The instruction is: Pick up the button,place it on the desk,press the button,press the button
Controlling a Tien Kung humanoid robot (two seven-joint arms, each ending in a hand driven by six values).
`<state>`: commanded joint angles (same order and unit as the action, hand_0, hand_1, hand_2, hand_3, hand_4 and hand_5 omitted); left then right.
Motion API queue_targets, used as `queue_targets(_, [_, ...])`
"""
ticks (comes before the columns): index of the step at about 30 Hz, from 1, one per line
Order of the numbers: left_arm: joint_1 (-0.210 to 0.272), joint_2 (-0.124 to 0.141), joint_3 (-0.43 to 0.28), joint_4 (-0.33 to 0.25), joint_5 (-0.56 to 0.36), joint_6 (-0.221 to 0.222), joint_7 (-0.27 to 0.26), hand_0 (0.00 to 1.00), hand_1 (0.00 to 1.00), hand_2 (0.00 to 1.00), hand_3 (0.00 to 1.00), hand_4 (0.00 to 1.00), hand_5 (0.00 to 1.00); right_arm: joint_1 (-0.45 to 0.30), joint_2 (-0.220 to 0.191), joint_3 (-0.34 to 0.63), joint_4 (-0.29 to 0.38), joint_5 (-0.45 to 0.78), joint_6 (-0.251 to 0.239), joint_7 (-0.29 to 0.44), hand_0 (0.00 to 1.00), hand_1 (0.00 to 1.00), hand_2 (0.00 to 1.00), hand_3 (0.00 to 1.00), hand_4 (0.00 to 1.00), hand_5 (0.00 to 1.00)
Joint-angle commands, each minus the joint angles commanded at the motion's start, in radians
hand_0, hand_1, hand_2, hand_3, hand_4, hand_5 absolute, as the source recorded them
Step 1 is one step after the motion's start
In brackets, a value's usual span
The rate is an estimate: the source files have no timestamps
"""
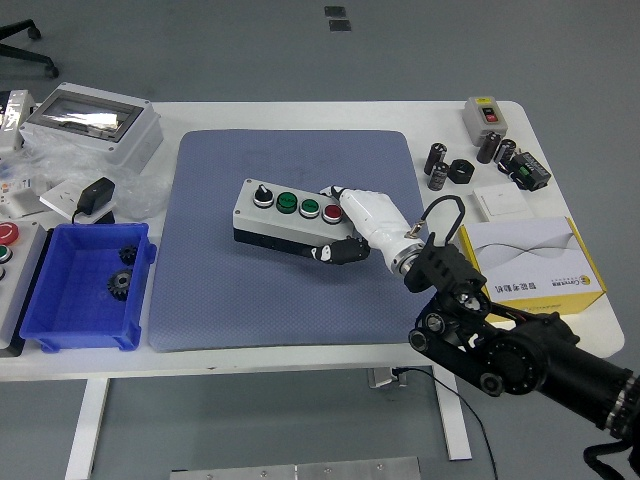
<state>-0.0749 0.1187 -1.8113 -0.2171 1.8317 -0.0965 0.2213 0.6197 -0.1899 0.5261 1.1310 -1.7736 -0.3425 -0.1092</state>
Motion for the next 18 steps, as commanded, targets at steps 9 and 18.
queue_targets(9, [-0.005, 0.000, -0.001, 0.002, 0.008, 0.000, -0.006, 0.668, 0.555, 0.517, 0.558, 0.297, 0.002, 0.029, -0.102, -0.155, 0.077, 0.081, -0.044, 0.220, 0.109, 0.258, 0.265, 0.197, 0.002, 0.002])
queue_targets(18, [-0.005, -0.002, 0.001, 0.001, 0.012, -0.002, -0.003, 0.667, 0.555, 0.516, 0.558, 0.296, 0.002, 0.007, -0.037, -0.146, -0.066, 0.016, -0.104, 0.235, 0.218, 0.281, 0.270, 0.196, 0.002, 0.002])
